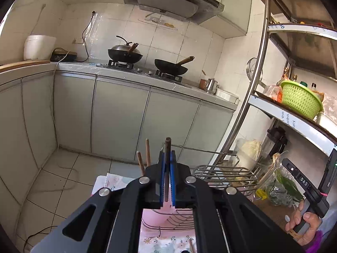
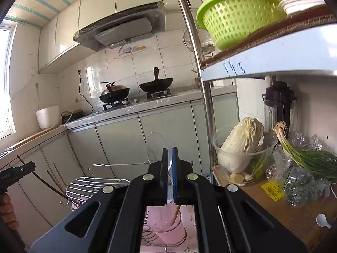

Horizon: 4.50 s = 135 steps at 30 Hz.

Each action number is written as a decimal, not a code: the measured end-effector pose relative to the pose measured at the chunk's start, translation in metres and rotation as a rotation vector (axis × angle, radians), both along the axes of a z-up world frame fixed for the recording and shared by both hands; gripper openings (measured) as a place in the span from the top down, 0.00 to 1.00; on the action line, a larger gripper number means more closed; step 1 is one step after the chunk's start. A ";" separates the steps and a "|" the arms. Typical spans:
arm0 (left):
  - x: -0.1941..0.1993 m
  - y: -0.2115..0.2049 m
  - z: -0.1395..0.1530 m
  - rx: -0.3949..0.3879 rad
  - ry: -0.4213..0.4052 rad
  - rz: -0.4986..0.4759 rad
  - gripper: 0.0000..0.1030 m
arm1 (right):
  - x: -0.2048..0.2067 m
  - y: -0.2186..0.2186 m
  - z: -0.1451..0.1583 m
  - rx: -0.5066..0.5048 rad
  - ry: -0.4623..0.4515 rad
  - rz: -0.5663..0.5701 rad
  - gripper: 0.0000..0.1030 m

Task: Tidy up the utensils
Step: 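Lift the chopstick and clear spoon up over the pink cup and lower them in, then open both tools to release the items into the pink cup, then reach both tools down to the utensils on the cloth, then grasp the black spoon with the left tool while the right tool grasps a wooden chopstick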

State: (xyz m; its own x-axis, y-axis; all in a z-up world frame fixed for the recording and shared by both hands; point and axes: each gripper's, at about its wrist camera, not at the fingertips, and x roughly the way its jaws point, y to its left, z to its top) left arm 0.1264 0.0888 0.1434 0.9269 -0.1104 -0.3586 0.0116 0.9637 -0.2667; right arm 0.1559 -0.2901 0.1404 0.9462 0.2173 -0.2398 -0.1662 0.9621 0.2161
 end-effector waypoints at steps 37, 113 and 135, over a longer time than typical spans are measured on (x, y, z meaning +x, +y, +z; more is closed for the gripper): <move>0.043 -0.010 -0.090 0.008 0.260 0.067 0.80 | 0.021 0.017 -0.081 0.042 0.258 0.086 0.95; -0.029 -0.097 -0.239 -0.038 0.689 -0.376 1.00 | -0.044 0.015 -0.199 0.190 0.700 0.256 0.67; -0.015 -0.083 -0.252 -0.251 0.719 -0.423 0.97 | -0.042 0.028 -0.207 0.166 0.724 0.274 0.67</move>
